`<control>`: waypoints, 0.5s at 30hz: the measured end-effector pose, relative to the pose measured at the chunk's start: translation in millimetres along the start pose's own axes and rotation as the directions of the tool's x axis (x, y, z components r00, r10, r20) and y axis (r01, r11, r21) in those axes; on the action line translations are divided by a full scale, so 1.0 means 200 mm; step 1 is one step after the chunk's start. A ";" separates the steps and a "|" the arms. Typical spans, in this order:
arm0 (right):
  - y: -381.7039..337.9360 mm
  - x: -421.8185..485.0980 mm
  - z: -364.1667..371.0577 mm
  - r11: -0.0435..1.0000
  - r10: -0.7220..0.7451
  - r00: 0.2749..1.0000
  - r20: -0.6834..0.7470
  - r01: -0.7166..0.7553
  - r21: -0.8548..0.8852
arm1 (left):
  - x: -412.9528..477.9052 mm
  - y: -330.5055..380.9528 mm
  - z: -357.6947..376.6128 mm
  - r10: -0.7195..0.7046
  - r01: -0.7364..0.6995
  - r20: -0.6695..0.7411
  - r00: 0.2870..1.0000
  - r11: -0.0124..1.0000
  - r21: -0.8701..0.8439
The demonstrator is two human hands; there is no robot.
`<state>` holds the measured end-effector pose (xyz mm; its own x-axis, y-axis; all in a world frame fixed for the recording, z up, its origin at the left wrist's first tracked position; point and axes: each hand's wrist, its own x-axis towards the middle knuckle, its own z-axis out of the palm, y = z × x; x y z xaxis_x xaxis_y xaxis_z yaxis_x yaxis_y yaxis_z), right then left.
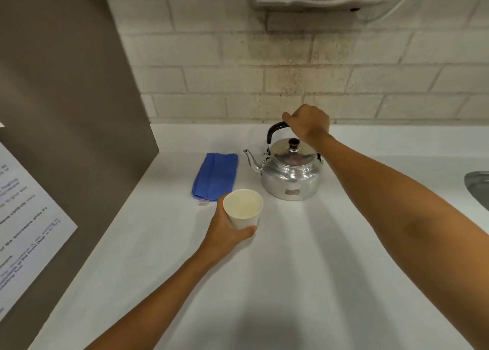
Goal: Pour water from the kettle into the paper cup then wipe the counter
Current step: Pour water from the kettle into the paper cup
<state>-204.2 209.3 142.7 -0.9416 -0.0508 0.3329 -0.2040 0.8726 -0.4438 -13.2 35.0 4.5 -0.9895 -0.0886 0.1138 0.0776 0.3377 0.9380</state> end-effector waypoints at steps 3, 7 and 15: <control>0.00 -0.04 -0.07 1.000 -0.023 0.999 -0.024 0.023 -0.008 | 0.01 -0.01 0.02 -0.010 0.009 -0.013 1.000 0.999 -0.040; -0.01 -0.09 -0.19 0.996 -0.085 0.995 -0.049 0.084 -0.023 | 0.03 -0.02 0.05 -0.036 0.033 -0.040 0.999 0.996 -0.080; -0.07 -0.24 -0.37 0.951 -0.281 0.959 -0.039 0.273 -0.147 | 0.02 -0.03 0.07 -0.035 0.026 -0.064 0.997 0.991 -0.134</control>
<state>-136.6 235.6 195.1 -0.8350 -0.2755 0.4763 -0.4118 0.8870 -0.2088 -18.7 46.1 -4.7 -0.9819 -0.1598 0.1016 0.0674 0.2063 0.9762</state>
